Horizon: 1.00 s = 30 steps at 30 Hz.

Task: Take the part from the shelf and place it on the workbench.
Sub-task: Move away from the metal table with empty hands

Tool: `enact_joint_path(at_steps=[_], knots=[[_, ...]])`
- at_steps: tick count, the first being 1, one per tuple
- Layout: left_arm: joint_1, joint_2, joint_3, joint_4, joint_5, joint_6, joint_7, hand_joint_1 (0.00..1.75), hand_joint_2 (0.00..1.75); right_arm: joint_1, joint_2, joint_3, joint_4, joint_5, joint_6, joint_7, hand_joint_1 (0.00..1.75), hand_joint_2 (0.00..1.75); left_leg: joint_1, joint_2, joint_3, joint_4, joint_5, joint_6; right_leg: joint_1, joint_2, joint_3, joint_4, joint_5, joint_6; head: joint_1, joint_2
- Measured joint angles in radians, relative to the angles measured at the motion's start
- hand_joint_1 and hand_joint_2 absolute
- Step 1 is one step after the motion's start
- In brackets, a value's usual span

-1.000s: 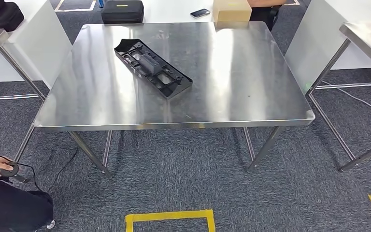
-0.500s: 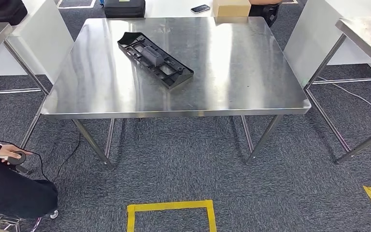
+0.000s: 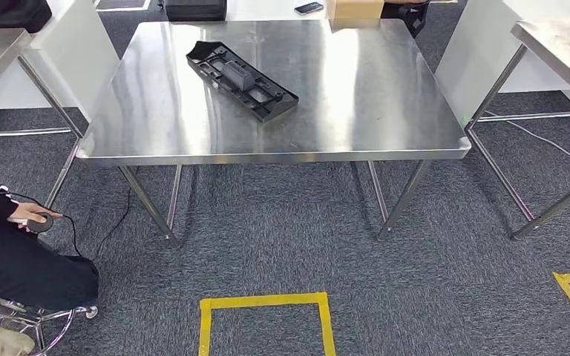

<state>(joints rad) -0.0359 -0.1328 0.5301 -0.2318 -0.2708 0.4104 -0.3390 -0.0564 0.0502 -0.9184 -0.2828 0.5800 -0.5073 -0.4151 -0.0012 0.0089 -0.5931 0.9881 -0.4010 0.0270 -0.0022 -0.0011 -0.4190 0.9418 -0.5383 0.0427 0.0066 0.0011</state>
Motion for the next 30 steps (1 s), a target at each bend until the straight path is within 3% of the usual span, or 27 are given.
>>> enact_joint_path(at_steps=[2, 3, 5, 6, 7, 8, 9, 11, 13, 16, 17, 19, 21, 22, 23, 24, 26, 28, 30], knots=[[0.001, 0.001, 0.005, -0.001, 0.001, 0.0, 0.0, 0.0, 0.0, -0.001, 0.001, -0.001, 0.0, 0.0, 0.0, 0.002, 0.0, 0.0, 0.003, -0.004, -0.011, 0.019, -0.022, -0.01, -0.007, -0.003, -0.013, 0.0, 0.013, -0.02, -0.001, 0.0], [0.001, 0.001, 0.008, -0.001, 0.001, 0.0, 0.0, 0.0, 0.0, -0.001, 0.002, -0.002, -0.001, 0.0, 0.0, 0.002, 0.0, 0.0, 0.004, -0.005, -0.025, 0.054, -0.058, -0.015, -0.011, -0.005, -0.022, 0.0, 0.022, -0.032, -0.003, 0.0], [0.001, 0.001, 0.012, -0.001, 0.001, 0.0, 0.0, 0.0, 0.0, -0.001, 0.002, -0.004, -0.002, 0.001, 0.0, 0.002, 0.0, 0.0, 0.007, -0.007, -0.061, 0.174, -0.157, -0.023, -0.01, -0.008, -0.043, 0.002, 0.038, -0.046, -0.007, 0.0], [0.001, 0.0, 0.013, -0.001, 0.001, 0.0, 0.0, 0.0, 0.0, -0.001, 0.002, -0.005, -0.002, 0.001, 0.001, 0.002, 0.0, 0.0, 0.007, -0.007, -0.076, 0.237, -0.19, -0.025, -0.008, -0.009, -0.054, 0.004, 0.046, -0.047, -0.007, 0.0], [0.001, 0.0, 0.014, -0.001, 0.001, -0.001, 0.0, 0.0, 0.0, 0.0, 0.002, -0.006, -0.002, 0.002, 0.002, 0.002, 0.0, 0.0, 0.008, -0.007, -0.079, 0.276, -0.201, -0.026, -0.007, -0.01, -0.064, 0.008, 0.052, -0.047, -0.007, 0.0], [0.001, 0.0, 0.014, -0.001, 0.001, -0.001, -0.001, 0.0, 0.0, 0.0, 0.002, -0.007, -0.002, 0.003, 0.002, 0.002, 0.0, 0.0, 0.009, -0.007, -0.067, 0.282, -0.191, -0.026, -0.005, -0.01, -0.075, 0.014, 0.057, -0.045, -0.008, 0.0], [0.001, 0.001, 0.014, -0.002, 0.001, -0.001, -0.001, 0.0, 0.0, 0.0, 0.002, -0.008, -0.002, 0.003, 0.003, 0.002, 0.0, 0.0, 0.009, -0.007, -0.035, 0.247, -0.167, -0.024, -0.005, -0.01, -0.084, 0.021, 0.061, -0.042, -0.008, 0.0], [0.0, 0.001, 0.015, -0.003, 0.001, -0.001, -0.001, 0.0, 0.0, 0.0, 0.003, -0.01, -0.002, 0.004, 0.004, 0.002, 0.0, 0.0, 0.009, -0.008, 0.06, 0.113, -0.126, -0.015, -0.004, -0.01, -0.1, 0.037, 0.065, -0.037, -0.008, 0.0], [-0.001, 0.002, 0.015, -0.004, 0.001, -0.001, -0.001, 0.0, 0.0, -0.001, 0.005, -0.011, -0.002, 0.004, 0.005, 0.002, 0.0, 0.0, 0.005, -0.01, 0.114, 0.019, -0.12, -0.006, 0.0, -0.01, -0.112, 0.046, 0.072, -0.027, -0.008, 0.0], [-0.001, 0.001, 0.017, -0.004, 0.001, -0.001, -0.002, 0.0, 0.0, -0.002, 0.005, -0.013, -0.002, 0.004, 0.006, 0.002, 0.0, 0.0, 0.002, -0.009, 0.107, -0.003, -0.112, 0.01, 0.003, -0.011, -0.125, 0.049, 0.084, -0.004, -0.007, 0.0], [-0.002, 0.0, 0.017, -0.004, 0.001, -0.001, -0.002, 0.0, 0.0, -0.001, 0.005, -0.013, -0.002, 0.005, 0.006, 0.002, 0.0, 0.0, 0.004, -0.008, 0.101, -0.008, -0.103, 0.019, 0.003, -0.01, -0.135, 0.06, 0.075, 0.0, -0.006, 0.0], [-0.003, 0.0, 0.019, -0.006, 0.001, -0.001, -0.002, 0.0, 0.0, -0.001, 0.005, -0.014, -0.002, 0.005, 0.006, 0.002, 0.0, 0.0, 0.008, -0.004, 0.084, -0.015, -0.083, 0.033, 0.002, -0.006, -0.171, 0.136, 0.019, -0.005, -0.002, 0.0], [-0.003, 0.001, 0.019, -0.007, 0.001, -0.001, -0.002, 0.0, 0.0, -0.001, 0.004, -0.014, -0.002, 0.006, 0.006, 0.002, 0.0, 0.0, 0.007, -0.002, 0.06, -0.015, -0.066, 0.036, -0.002, -0.003, -0.218, 0.27, -0.054, -0.008, 0.002, 0.0], [-0.002, 0.0, 0.02, -0.007, 0.001, -0.001, -0.002, 0.0, 0.0, 0.0, 0.004, -0.014, -0.002, 0.006, 0.006, 0.002, 0.0, 0.0, 0.007, -0.001, 0.048, -0.014, -0.057, 0.035, -0.004, -0.003, -0.229, 0.319, -0.072, -0.003, 0.002, 0.0], [-0.002, 0.0, 0.02, -0.007, 0.001, -0.001, -0.002, 0.0, 0.0, 0.0, 0.004, -0.014, -0.002, 0.006, 0.007, 0.002, 0.0, 0.0, 0.007, -0.001, 0.037, -0.013, -0.049, 0.034, -0.006, -0.003, -0.222, 0.334, -0.072, 0.006, 0.003, 0.0], [-0.002, 0.0, 0.02, -0.007, 0.001, -0.001, -0.002, 0.0, 0.0, 0.0, 0.004, -0.014, -0.002, 0.006, 0.007, 0.002, 0.0, 0.0, 0.007, 0.0, 0.028, -0.012, -0.042, 0.031, -0.009, -0.003, -0.195, 0.306, -0.055, 0.019, 0.003, 0.0], [-0.002, 0.0, 0.021, -0.008, 0.001, -0.001, -0.002, 0.0, 0.0, -0.001, 0.003, -0.014, -0.003, 0.006, 0.008, 0.002, 0.0, 0.0, 0.007, 0.0, 0.012, -0.007, -0.03, 0.024, -0.015, -0.003, -0.093, 0.155, -0.014, 0.037, 0.003, 0.0], [-0.003, 0.0, 0.022, -0.008, 0.001, -0.001, -0.002, 0.0, 0.0, -0.003, 0.003, -0.014, -0.005, 0.007, 0.008, 0.002, 0.0, 0.0, 0.004, 0.0, 0.002, -0.002, -0.018, 0.013, -0.012, 0.001, -0.017, 0.028, 0.002, 0.031, 0.003, 0.0], [-0.003, -0.001, 0.023, -0.009, 0.001, -0.002, -0.002, 0.0, 0.0, -0.004, 0.003, -0.014, -0.007, 0.008, 0.008, 0.002, 0.0, 0.0, 0.002, 0.0, -0.002, -0.001, -0.006, 0.001, -0.006, 0.005, -0.012, 0.004, 0.004, 0.017, 0.0, 0.0]])
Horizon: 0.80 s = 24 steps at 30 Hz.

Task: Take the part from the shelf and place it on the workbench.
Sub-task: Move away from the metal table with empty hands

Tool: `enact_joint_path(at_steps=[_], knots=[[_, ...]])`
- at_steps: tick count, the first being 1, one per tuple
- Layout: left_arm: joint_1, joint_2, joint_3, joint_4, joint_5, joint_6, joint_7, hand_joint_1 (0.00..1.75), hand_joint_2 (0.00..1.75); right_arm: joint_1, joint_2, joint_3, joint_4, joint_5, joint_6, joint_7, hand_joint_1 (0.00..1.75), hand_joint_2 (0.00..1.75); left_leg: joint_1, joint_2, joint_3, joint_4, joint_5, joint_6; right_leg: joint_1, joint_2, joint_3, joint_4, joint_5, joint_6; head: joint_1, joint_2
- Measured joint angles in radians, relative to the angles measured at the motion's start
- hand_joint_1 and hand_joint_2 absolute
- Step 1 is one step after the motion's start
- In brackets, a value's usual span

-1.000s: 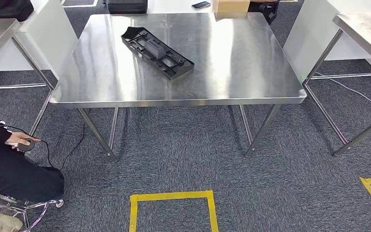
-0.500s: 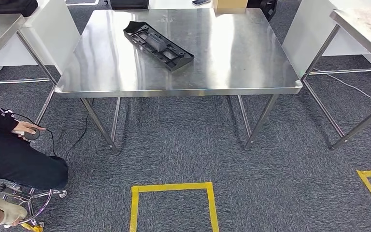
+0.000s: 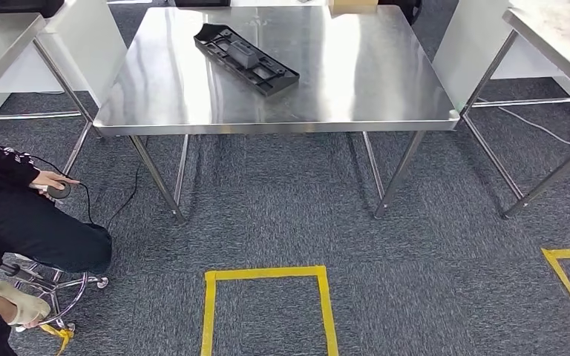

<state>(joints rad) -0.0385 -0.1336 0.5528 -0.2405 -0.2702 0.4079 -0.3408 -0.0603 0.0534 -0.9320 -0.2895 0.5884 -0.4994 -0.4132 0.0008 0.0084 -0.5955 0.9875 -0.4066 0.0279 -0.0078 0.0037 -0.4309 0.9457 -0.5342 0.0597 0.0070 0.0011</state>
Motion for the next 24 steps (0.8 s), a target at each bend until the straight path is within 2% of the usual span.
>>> enact_joint_path(at_steps=[1, 2, 4, 6, 8, 10, 11, 12, 13, 14, 15, 16, 17, 19, 21, 23, 24], knots=[[0.001, 0.0, 0.0, 0.0, 0.0, -0.001, 0.0, 0.0, 0.0, 0.001, 0.0, 0.0, -0.001, 0.001, 0.0, 0.0, 0.0, 0.0, 0.001, -0.001, -0.003, 0.002, 0.002, -0.005, -0.005, -0.001, -0.009, 0.001, 0.005, -0.008, -0.001, 0.0], [0.001, 0.0, 0.0, 0.0, -0.001, -0.001, 0.0, 0.0, 0.0, 0.0, 0.001, 0.0, -0.001, 0.001, 0.0, 0.001, 0.0, 0.0, 0.003, -0.002, -0.009, 0.01, -0.008, -0.01, -0.009, -0.001, -0.015, 0.002, 0.011, -0.018, -0.003, 0.0], [0.002, 0.001, 0.0, 0.0, -0.003, -0.002, 0.0, 0.0, 0.0, 0.0, 0.002, 0.0, -0.002, 0.001, 0.0, 0.003, 0.0, 0.0, 0.006, -0.005, -0.025, 0.043, -0.052, -0.018, -0.017, -0.003, -0.026, 0.001, 0.023, -0.037, -0.006, 0.0], [0.002, 0.001, 0.0, 0.0, -0.004, -0.002, 0.0, 0.0, 0.0, 0.0, 0.002, 0.0, -0.003, 0.001, 0.0, 0.004, 0.0, 0.0, 0.007, -0.006, -0.034, 0.067, -0.081, -0.02, -0.016, -0.005, -0.031, 0.002, 0.027, -0.043, -0.008, 0.0], [0.002, 0.001, 0.0, 0.0, -0.004, -0.002, 0.0, 0.0, 0.0, 0.0, 0.002, 0.0, -0.003, 0.001, 0.0, 0.004, 0.0, 0.0, 0.007, -0.006, -0.035, 0.069, -0.084, -0.02, -0.015, -0.005, -0.032, 0.002, 0.027, -0.044, -0.008, 0.0], [0.002, 0.0, 0.0, 0.0, -0.005, -0.003, 0.0, 0.0, 0.0, 0.0, 0.002, -0.001, -0.004, 0.001, 0.0, 0.005, 0.0, 0.0, 0.008, -0.007, -0.054, 0.132, -0.129, -0.023, -0.015, -0.007, -0.039, 0.002, 0.032, -0.049, -0.008, 0.0], [0.002, 0.0, 0.0, 0.0, -0.006, -0.004, 0.0, 0.0, 0.0, 0.001, 0.002, -0.001, -0.005, 0.001, 0.0, 0.005, 0.0, 0.0, 0.009, -0.007, -0.068, 0.193, -0.159, -0.027, -0.014, -0.009, -0.049, 0.005, 0.039, -0.05, -0.008, 0.0], [0.002, 0.0, 0.0, 0.0, -0.008, -0.006, 0.0, 0.0, 0.0, 0.001, 0.003, -0.001, -0.005, 0.001, 0.004, 0.005, 0.0, 0.0, 0.012, -0.007, -0.046, 0.203, -0.165, -0.03, -0.014, -0.01, -0.064, 0.012, 0.048, -0.05, -0.009, 0.0], [0.002, 0.0, 0.0, -0.001, -0.009, -0.006, 0.001, 0.0, 0.0, 0.002, 0.003, -0.001, -0.007, 0.002, 0.011, 0.004, 0.0, 0.0, 0.014, -0.009, -0.003, 0.166, -0.156, -0.031, -0.012, -0.01, -0.081, 0.023, 0.056, -0.046, -0.009, 0.0], [0.001, 0.0, 0.0, -0.001, -0.01, -0.007, 0.002, 0.0, 0.0, 0.001, 0.004, -0.001, -0.008, 0.002, 0.018, 0.002, 0.0, 0.0, 0.015, -0.011, 0.041, 0.115, -0.139, -0.03, -0.009, -0.011, -0.097, 0.035, 0.064, -0.04, -0.009, 0.0], [0.001, 0.0, 0.0, -0.002, -0.011, -0.007, 0.002, 0.0, 0.0, 0.001, 0.004, -0.001, -0.01, 0.004, 0.026, 0.0, 0.0, 0.0, 0.015, -0.013, 0.087, 0.041, -0.117, -0.026, -0.007, -0.01, -0.11, 0.044, 0.069, -0.033, -0.009, 0.0], [0.001, 0.0, 0.0, -0.002, -0.012, -0.006, 0.003, 0.0, 0.0, 0.0, 0.004, -0.001, -0.011, 0.006, 0.031, -0.002, 0.0, 0.0, 0.013, -0.015, 0.095, 0.016, -0.118, -0.021, -0.005, -0.01, -0.118, 0.048, 0.074, -0.025, -0.009, 0.0], [0.001, -0.001, 0.0, -0.002, -0.012, -0.005, 0.003, 0.0, 0.0, 0.0, 0.005, -0.001, -0.012, 0.007, 0.033, -0.003, 0.0, 0.0, 0.012, -0.015, 0.089, 0.015, -0.114, -0.013, -0.003, -0.01, -0.122, 0.048, 0.078, -0.017, -0.008, 0.0], [0.001, -0.002, 0.001, -0.002, -0.011, -0.005, 0.004, 0.0, 0.0, 0.002, 0.005, -0.001, -0.012, 0.009, 0.036, -0.004, 0.0, 0.0, 0.012, -0.012, 0.076, 0.011, -0.1, 0.008, -0.005, -0.009, -0.143, 0.074, 0.058, -0.011, -0.007, 0.0], [0.001, -0.002, 0.002, -0.002, -0.011, -0.005, 0.007, 0.0, 0.0, 0.003, 0.006, -0.001, -0.012, 0.011, 0.036, -0.004, 0.0, 0.0, 0.011, -0.009, 0.059, 0.008, -0.085, 0.027, -0.008, -0.008, -0.186, 0.174, -0.007, -0.02, -0.003, 0.0], [0.001, -0.003, 0.003, -0.002, -0.011, -0.005, 0.011, 0.0, 0.0, 0.003, 0.006, -0.001, -0.012, 0.014, 0.036, -0.006, 0.0, 0.0, 0.008, -0.006, 0.039, 0.009, -0.071, 0.033, -0.008, -0.007, -0.229, 0.307, -0.069, -0.024, 0.0, 0.0], [0.002, -0.003, 0.004, -0.002, -0.011, -0.006, 0.013, 0.0, 0.0, 0.003, 0.006, -0.001, -0.012, 0.015, 0.036, -0.006, 0.0, 0.0, 0.007, -0.005, 0.03, 0.009, -0.064, 0.032, -0.008, -0.007, -0.233, 0.342, -0.08, -0.019, 0.0, 0.0]])
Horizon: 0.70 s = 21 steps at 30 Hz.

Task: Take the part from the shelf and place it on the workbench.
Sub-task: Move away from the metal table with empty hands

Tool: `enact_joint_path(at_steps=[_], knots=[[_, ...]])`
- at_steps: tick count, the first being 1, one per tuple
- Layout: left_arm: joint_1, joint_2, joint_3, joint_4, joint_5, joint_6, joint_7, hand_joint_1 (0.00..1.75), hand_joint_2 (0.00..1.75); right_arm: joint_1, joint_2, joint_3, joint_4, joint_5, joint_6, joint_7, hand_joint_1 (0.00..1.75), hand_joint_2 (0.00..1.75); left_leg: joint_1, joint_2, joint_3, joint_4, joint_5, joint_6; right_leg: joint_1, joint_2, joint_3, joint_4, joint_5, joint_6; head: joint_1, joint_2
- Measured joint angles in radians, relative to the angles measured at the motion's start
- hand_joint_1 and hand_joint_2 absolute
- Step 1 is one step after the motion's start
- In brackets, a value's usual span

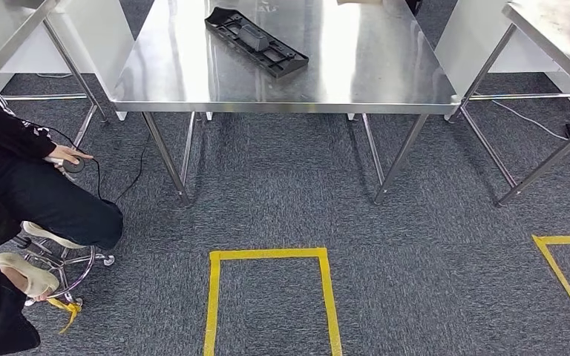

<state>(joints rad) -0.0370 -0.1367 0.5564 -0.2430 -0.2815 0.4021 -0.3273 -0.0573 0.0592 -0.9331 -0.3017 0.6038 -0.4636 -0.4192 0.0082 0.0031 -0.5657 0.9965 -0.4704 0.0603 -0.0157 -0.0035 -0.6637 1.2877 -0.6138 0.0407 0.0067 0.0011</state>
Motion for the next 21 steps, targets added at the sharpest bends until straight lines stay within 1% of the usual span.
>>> enact_joint_path(at_steps=[1, 2, 3, 4, 5, 6, 7, 8, 9, 10, 11, 12, 13, 14, 15, 16, 17, 18, 19, 20, 21], knots=[[0.0, 0.0, 0.001, 0.0, 0.0, 0.0, 0.002, 0.0, 0.0, 0.0, 0.0, 0.0, 0.0, 0.002, 0.0, -0.001, 0.0, 0.0, 0.0, 0.0, -0.008, 0.0, 0.007, -0.001, 0.0, 0.0, 0.017, -0.006, 0.006, 0.008, 0.0, 0.0], [0.0, 0.0, 0.001, 0.0, 0.0, -0.001, 0.002, 0.0, 0.0, 0.0, 0.0, 0.0, 0.0, 0.003, 0.0, -0.001, 0.0, 0.0, 0.0, 0.0, -0.015, 0.001, 0.013, -0.003, 0.0, 0.0, 0.053, -0.052, 0.025, 0.016, 0.0, 0.0], [0.0, -0.001, 0.002, 0.0, 0.0, -0.001, 0.002, 0.0, 0.0, -0.002, 0.0, 0.0, 0.0, 0.003, 0.001, -0.001, 0.0, 0.0, 0.0, 0.0, -0.021, 0.001, 0.02, -0.006, 0.0, 0.0, 0.105, -0.129, 0.047, 0.022, 0.0, 0.0], [0.0, -0.002, 0.002, 0.0, 0.0, -0.002, 0.002, 0.0, 0.0, -0.004, 0.0, 0.0, -0.001, 0.004, 0.001, -0.002, 0.0, 0.0, -0.002, 0.0, -0.026, 0.001, 0.025, -0.01, 0.002, 0.0, 0.162, -0.215, 0.062, 0.023, 0.001, 0.0], [0.0, -0.003, 0.002, 0.0, 0.0, -0.003, 0.002, 0.0, 0.0, -0.006, -0.001, 0.0, -0.001, 0.004, 0.001, -0.003, 0.0, 0.0, -0.004, 0.0, -0.029, 0.002, 0.032, -0.015, 0.005, 0.001, 0.203, -0.28, 0.071, 0.021, 0.0, 0.0], [0.0, -0.004, 0.002, 0.0, -0.001, -0.003, 0.001, 0.0, 0.0, -0.007, -0.001, 0.0, -0.002, 0.004, 0.001, -0.003, 0.0, 0.0, -0.005, 0.001, -0.032, 0.002, 0.038, -0.02, 0.01, 0.001, 0.226, -0.322, 0.073, 0.017, 0.0, 0.0], [0.0, -0.004, 0.002, 0.0, -0.001, -0.004, 0.001, 0.0, 0.0, -0.007, -0.001, 0.0, -0.003, 0.003, 0.001, -0.003, 0.0, 0.0, -0.007, 0.001, -0.033, 0.001, 0.044, -0.026, 0.014, 0.002, 0.231, -0.338, 0.073, 0.013, -0.001, 0.0], [0.0, -0.004, 0.002, 0.0, -0.002, -0.005, 0.001, 0.0, 0.0, -0.006, -0.001, 0.0, -0.003, 0.003, 0.001, -0.003, 0.0, 0.0, -0.007, 0.001, -0.034, 0.0, 0.05, -0.032, 0.014, 0.002, 0.225, -0.337, 0.077, 0.008, -0.002, 0.0], [0.0, -0.004, 0.002, 0.0, -0.002, -0.005, 0.001, 0.0, 0.0, -0.005, 0.0, 0.0, -0.003, 0.003, 0.001, -0.003, 0.0, 0.0, -0.005, 0.0, -0.036, 0.004, 0.047, -0.037, 0.009, 0.001, 0.219, -0.338, 0.082, 0.0, -0.002, 0.0], [0.001, -0.004, 0.002, 0.0, -0.002, -0.005, 0.001, 0.0, 0.0, -0.005, 0.0, 0.0, -0.003, 0.003, 0.001, -0.003, 0.0, 0.0, -0.004, -0.002, -0.042, 0.017, 0.03, -0.043, 0.004, 0.0, 0.214, -0.338, 0.088, -0.01, -0.003, 0.0], [0.001, -0.004, 0.002, 0.0, -0.002, -0.005, 0.001, 0.0, 0.0, -0.006, 0.001, 0.0, -0.003, 0.002, 0.002, -0.003, 0.0, 0.0, -0.002, -0.003, -0.052, 0.048, -0.003, -0.048, -0.001, -0.001, 0.208, -0.339, 0.096, -0.021, -0.005, 0.0], [0.001, -0.004, 0.002, 0.0, -0.002, -0.005, 0.001, 0.0, 0.0, -0.006, 0.001, 0.0, -0.003, 0.002, 0.002, -0.003, 0.0, 0.0, 0.001, -0.005, -0.068, 0.1, -0.051, -0.053, -0.004, -0.003, 0.2, -0.339, 0.103, -0.03, -0.006, 0.0], [0.002, -0.004, 0.002, 0.0, -0.003, -0.005, 0.001, 0.0, 0.0, -0.005, 0.002, 0.0, -0.003, 0.001, 0.002, -0.003, 0.0, 0.0, 0.002, -0.005, -0.086, 0.162, -0.098, -0.058, -0.003, -0.005, 0.192, -0.339, 0.11, -0.035, -0.008, 0.0], [0.002, -0.004, 0.002, 0.0, -0.003, -0.005, 0.001, 0.0, 0.0, -0.005, 0.002, 0.0, -0.003, 0.0, 0.003, -0.003, 0.0, 0.0, 0.004, -0.006, -0.101, 0.224, -0.134, -0.062, -0.003, -0.006, 0.185, -0.337, 0.116, -0.037, -0.009, 0.0], [0.002, -0.004, 0.002, 0.0, -0.004, -0.005, 0.001, 0.0, 0.0, -0.005, 0.002, 0.0, -0.003, 0.0, 0.003, -0.004, 0.0, 0.0, 0.005, -0.006, -0.106, 0.265, -0.149, -0.066, -0.002, -0.007, 0.177, -0.335, 0.122, -0.036, -0.009, 0.0], [0.002, -0.004, 0.002, 0.0, -0.007, -0.006, 0.001, 0.0, 0.0, -0.005, 0.002, 0.0, -0.003, -0.001, 0.003, -0.004, 0.0, 0.0, 0.008, -0.005, -0.094, 0.272, -0.141, -0.069, -0.003, -0.007, 0.169, -0.33, 0.127, -0.033, -0.009, 0.0], [0.002, -0.004, 0.002, 0.0, -0.01, -0.007, 0.001, 0.0, 0.0, -0.004, 0.003, 0.0, -0.003, -0.001, 0.003, -0.004, 0.0, 0.0, 0.011, -0.005, -0.066, 0.243, -0.118, -0.071, -0.004, -0.007, 0.161, -0.323, 0.13, -0.03, -0.009, 0.0], [0.002, -0.004, 0.003, -0.001, -0.012, -0.007, 0.001, 0.0, 0.0, -0.004, 0.004, -0.001, -0.003, -0.001, 0.003, -0.005, 0.0, 0.0, 0.014, -0.005, -0.022, 0.181, -0.088, -0.073, -0.006, -0.007, 0.152, -0.315, 0.132, -0.027, -0.01, 0.0], [0.001, -0.003, 0.003, -0.001, -0.015, -0.008, 0.001, 0.0, 0.0, -0.005, 0.005, -0.001, -0.003, 0.0, 0.003, -0.006, 0.0, 0.0, 0.016, -0.006, 0.022, 0.115, -0.07, -0.073, -0.006, -0.007, 0.142, -0.305, 0.133, -0.025, -0.01, 0.0], [0.001, -0.004, 0.003, -0.001, -0.017, -0.008, 0.001, 0.0, 0.0, -0.007, 0.006, -0.001, -0.003, 0.0, 0.002, -0.006, 0.0, 0.0, 0.016, -0.007, 0.053, 0.062, -0.059, -0.071, -0.004, -0.007, 0.132, -0.296, 0.134, -0.022, -0.01, 0.0], [0.0, -0.004, 0.003, -0.001, -0.019, -0.008, 0.001, 0.0, 0.0, -0.008, 0.006, -0.002, -0.003, 0.001, 0.002, -0.007, 0.0, 0.0, 0.015, -0.009, 0.068, 0.029, -0.058, -0.069, -0.001, -0.007, 0.124, -0.288, 0.137, -0.018, -0.01, 0.0]])
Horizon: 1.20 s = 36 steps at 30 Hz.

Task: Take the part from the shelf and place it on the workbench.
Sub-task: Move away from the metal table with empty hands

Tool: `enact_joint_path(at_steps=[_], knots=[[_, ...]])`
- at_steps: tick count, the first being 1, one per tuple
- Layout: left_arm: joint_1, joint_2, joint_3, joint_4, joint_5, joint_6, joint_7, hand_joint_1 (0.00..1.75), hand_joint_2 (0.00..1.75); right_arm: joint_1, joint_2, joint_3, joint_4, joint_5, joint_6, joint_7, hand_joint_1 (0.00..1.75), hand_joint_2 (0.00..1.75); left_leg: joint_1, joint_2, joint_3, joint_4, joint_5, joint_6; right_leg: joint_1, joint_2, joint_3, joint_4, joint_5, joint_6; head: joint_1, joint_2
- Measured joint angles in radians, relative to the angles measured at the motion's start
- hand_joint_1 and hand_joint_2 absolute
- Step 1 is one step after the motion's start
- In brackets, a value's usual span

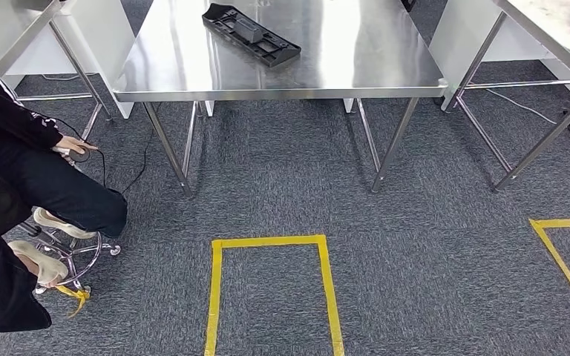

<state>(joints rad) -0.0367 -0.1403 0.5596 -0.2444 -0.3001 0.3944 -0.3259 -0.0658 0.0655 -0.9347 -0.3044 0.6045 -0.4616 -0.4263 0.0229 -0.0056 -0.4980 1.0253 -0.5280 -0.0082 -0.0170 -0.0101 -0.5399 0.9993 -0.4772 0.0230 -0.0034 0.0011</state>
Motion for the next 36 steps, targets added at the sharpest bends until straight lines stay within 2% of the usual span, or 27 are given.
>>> enact_joint_path(at_steps=[2, 4, 5, 7, 8, 9, 10, 11, 13, 14, 15, 16, 17, 18, 19, 20, 22, 23, 24, 25, 26, 27, 29, 30, 31, 34, 36], knots=[[0.0, 0.0, 0.002, 0.0, -0.002, 0.0, 0.0, 0.0, 0.0, -0.002, 0.001, -0.001, 0.0, 0.001, -0.001, -0.001, 0.0, 0.0, -0.006, -0.002, -0.008, -0.012, -0.001, 0.013, 0.004, 0.001, -0.013, 0.005, 0.011, 0.016, 0.0, 0.0], [0.0, -0.001, 0.006, 0.0, -0.003, 0.0, 0.001, 0.0, 0.0, -0.001, 0.002, -0.004, 0.0, 0.001, -0.001, -0.001, 0.0, 0.0, -0.006, 0.0, -0.02, -0.017, 0.011, 0.034, 0.002, 0.002, -0.027, 0.015, 0.005, 0.028, 0.0, 0.0], [0.0, -0.001, 0.008, -0.001, -0.004, 0.0, 0.001, 0.0, 0.0, -0.001, 0.003, -0.006, 0.0, 0.001, -0.001, -0.001, 0.0, 0.0, -0.005, 0.002, -0.027, -0.021, 0.02, 0.046, 0.002, 0.003, -0.04, 0.04, -0.016, 0.027, 0.003, 0.0], [0.0, -0.001, 0.009, -0.002, -0.005, 0.0, 0.001, 0.0, 0.0, -0.002, 0.004, -0.007, 0.0, 0.001, -0.002, -0.001, 0.0, 0.0, -0.007, 0.006, -0.047, -0.023, 0.038, 0.062, 0.001, 0.005, -0.083, 0.15, -0.089, 0.018, 0.007, 0.0], [0.0, -0.001, 0.01, -0.002, -0.005, 0.0, 0.001, 0.0, 0.0, -0.002, 0.004, -0.007, 0.0, 0.001, -0.002, -0.001, 0.0, 0.0, -0.008, 0.007, -0.059, -0.022, 0.047, 0.065, 0.001, 0.005, -0.104, 0.219, -0.124, 0.015, 0.009, 0.0], [0.0, -0.001, 0.01, -0.003, -0.005, 0.0, 0.001, 0.0, 0.0, -0.001, 0.004, -0.007, 0.0, 0.001, -0.002, -0.001, 0.0, 0.0, -0.009, 0.008, -0.071, -0.022, 0.056, 0.065, 0.0, 0.005, -0.116, 0.272, -0.144, 0.017, 0.01, 0.0], [0.0, -0.001, 0.01, -0.003, -0.005, 0.0, 0.001, 0.0, 0.0, -0.001, 0.004, -0.007, 0.0, 0.001, -0.002, -0.001, 0.0, 0.0, -0.01, 0.009, -0.082, -0.022, 0.065, 0.064, 0.0, 0.006, -0.111, 0.292, -0.146, 0.025, 0.01, 0.0], [0.0, -0.001, 0.01, -0.003, -0.005, 0.0, 0.001, 0.0, 0.0, -0.001, 0.005, -0.007, 0.0, 0.001, -0.002, -0.001, 0.0, 0.0, -0.01, 0.01, -0.093, -0.021, 0.074, 0.062, -0.002, 0.005, -0.088, 0.275, -0.131, 0.035, 0.011, 0.0], [0.0, -0.001, 0.011, -0.003, -0.005, 0.0, 0.001, 0.0, 0.0, -0.003, 0.005, -0.007, 0.0, 0.001, -0.002, -0.001, 0.0, 0.0, -0.01, 0.01, -0.109, -0.021, 0.091, 0.055, -0.004, 0.006, 0.009, 0.143, -0.088, 0.051, 0.012, 0.0], [0.0, -0.002, 0.011, -0.004, -0.005, 0.0, 0.001, 0.0, 0.0, -0.005, 0.005, -0.007, 0.0, 0.001, -0.002, -0.001, 0.0, 0.0, -0.011, 0.009, -0.115, -0.02, 0.098, 0.05, -0.003, 0.006, 0.065, 0.06, -0.079, 0.051, 0.012, 0.0], [0.0, -0.002, 0.011, -0.004, -0.005, 0.0, 0.001, 0.0, 0.0, -0.006, 0.005, -0.007, 0.0, 0.001, -0.002, -0.001, 0.0, 0.0, -0.013, 0.009, -0.118, -0.02, 0.107, 0.044, 0.001, 0.007, 0.101, 0.0, -0.077, 0.046, 0.012, 0.0], [-0.001, -0.002, 0.011, -0.005, -0.005, 0.0, 0.001, 0.0, 0.0, -0.008, 0.005, -0.007, 0.0, 0.002, -0.002, -0.001, 0.0, 0.0, -0.014, 0.01, -0.12, -0.02, 0.115, 0.037, 0.004, 0.008, 0.12, -0.034, -0.079, 0.039, 0.011, 0.0], [-0.001, -0.002, 0.011, -0.005, -0.005, 0.0, 0.001, 0.0, 0.0, -0.008, 0.005, -0.007, 0.0, 0.002, -0.002, -0.001, 0.0, 0.0, -0.015, 0.01, -0.122, -0.021, 0.123, 0.03, 0.009, 0.009, 0.122, -0.046, -0.079, 0.032, 0.01, 0.0], [0.0, -0.002, 0.012, -0.005, -0.005, 0.0, 0.001, 0.0, 0.0, -0.007, 0.005, -0.007, 0.0, 0.002, -0.002, -0.001, 0.0, 0.0, -0.013, 0.01, -0.122, -0.022, 0.128, 0.024, 0.006, 0.009, 0.113, -0.043, -0.073, 0.023, 0.008, 0.0], [0.0, -0.001, 0.012, -0.005, -0.005, 0.0, 0.001, 0.0, 0.0, -0.007, 0.006, -0.007, 0.0, 0.001, -0.002, -0.001, 0.0, 0.0, -0.011, 0.009, -0.126, -0.016, 0.12, 0.018, 0.002, 0.008, 0.107, -0.042, -0.067, 0.014, 0.007, 0.0], [0.001, -0.001, 0.012, -0.005, -0.005, 0.0, 0.001, 0.0, 0.0, -0.007, 0.007, -0.007, 0.0, 0.001, -0.002, -0.001, 0.0, 0.0, -0.009, 0.007, -0.134, 0.003, 0.095, 0.014, -0.001, 0.006, 0.1, -0.043, -0.058, 0.003, 0.005, 0.0], [0.003, 0.0, 0.013, -0.005, -0.007, 0.0, 0.002, 0.0, 0.0, -0.007, 0.008, -0.007, 0.0, 0.001, -0.002, -0.001, 0.0, 0.0, -0.006, 0.005, -0.162, 0.097, -0.001, 0.006, -0.003, 0.002, 0.08, -0.043, -0.039, -0.016, 0.001, 0.0], [0.003, -0.001, 0.014, -0.005, -0.011, -0.001, 0.002, 0.0, 0.0, -0.006, 0.008, -0.008, 0.0, 0.002, -0.002, -0.001, 0.0, 0.0, -0.006, 0.004, -0.178, 0.163, -0.048, 0.003, -0.002, 0.001, 0.068, -0.042, -0.03, -0.021, 0.0, 0.0], [0.003, -0.001, 0.015, -0.005, -0.015, -0.002, 0.003, 0.0, 0.0, -0.006, 0.008, -0.009, 0.0, 0.003, -0.002, -0.001, 0.0, 0.0, -0.005, 0.004, -0.188, 0.22, -0.076, 0.0, 0.0, -0.001, 0.057, -0.041, -0.021, -0.022, 0.0, 0.0], [0.003, -0.001, 0.016, -0.005, -0.02, -0.003, 0.004, 0.0, 0.0, -0.005, 0.008, -0.011, 0.0, 0.005, -0.002, -0.002, 0.0, 0.0, -0.004, 0.004, -0.185, 0.252, -0.08, -0.002, 0.001, -0.001, 0.047, -0.038, -0.013, -0.021, 0.0, 0.0], [0.003, -0.001, 0.018, -0.005, -0.024, -0.003, 0.005, 0.0, 0.0, -0.004, 0.008, -0.013, 0.0, 0.007, -0.002, -0.003, 0.0, 0.0, -0.003, 0.004, -0.165, 0.248, -0.064, -0.004, 0.001, -0.002, 0.036, -0.033, -0.007, -0.018, 0.0, 0.0], [0.003, -0.001, 0.019, -0.006, -0.027, -0.003, 0.005, 0.0, 0.0, -0.003, 0.008, -0.015, 0.0, 0.009, -0.002, -0.004, 0.0, 0.0, -0.002, 0.004, -0.129, 0.207, -0.037, -0.003, 0.001, -0.002, 0.027, -0.027, -0.002, -0.015, -0.001, 0.0], [0.002, -0.001, 0.021, -0.007, -0.032, -0.003, 0.006, 0.0, 0.0, -0.002, 0.009, -0.019, 0.0, 0.012, -0.002, -0.005, 0.0, 0.0, -0.001, 0.003, -0.035, 0.075, -0.002, 0.001, 0.002, -0.002, 0.005, -0.007, 0.004, -0.009, -0.001, 0.0], [0.001, -0.001, 0.023, -0.008, -0.035, -0.003, 0.006, 0.0, 0.0, -0.002, 0.009, -0.021, 0.0, 0.013, -0.002, -0.006, 0.0, 0.0, -0.003, 0.002, -0.004, 0.024, 0.001, 0.004, 0.003, -0.002, -0.004, 0.001, 0.007, -0.005, 0.0, 0.0], [0.001, -0.001, 0.025, -0.009, -0.036, -0.003, 0.006, 0.0, 0.0, -0.003, 0.01, -0.022, 0.0, 0.014, -0.002, -0.006, 0.0, 0.0, -0.005, 0.002, 0.01, -0.006, -0.003, 0.008, 0.005, -0.002, -0.013, 0.008, 0.01, 0.001, 0.0, 0.0], [0.001, -0.001, 0.029, -0.011, -0.038, -0.003, 0.008, 0.0, 0.0, -0.002, 0.009, -0.023, 0.0, 0.016, -0.002, -0.008, 0.0, 0.0, -0.009, 0.003, -0.003, -0.022, 0.004, 0.032, 0.007, -0.001, -0.029, 0.013, 0.021, 0.025, 0.0, 0.0], [0.001, -0.001, 0.034, -0.012, -0.041, -0.003, 0.013, 0.0, 0.0, 0.0, 0.01, -0.024, 0.0, 0.02, -0.002, -0.008, 0.0, 0.0, -0.007, 0.007, -0.021, -0.029, 0.025, 0.052, 0.006, 0.002, -0.055, 0.063, -0.02, 0.023, 0.005, 0.0]])
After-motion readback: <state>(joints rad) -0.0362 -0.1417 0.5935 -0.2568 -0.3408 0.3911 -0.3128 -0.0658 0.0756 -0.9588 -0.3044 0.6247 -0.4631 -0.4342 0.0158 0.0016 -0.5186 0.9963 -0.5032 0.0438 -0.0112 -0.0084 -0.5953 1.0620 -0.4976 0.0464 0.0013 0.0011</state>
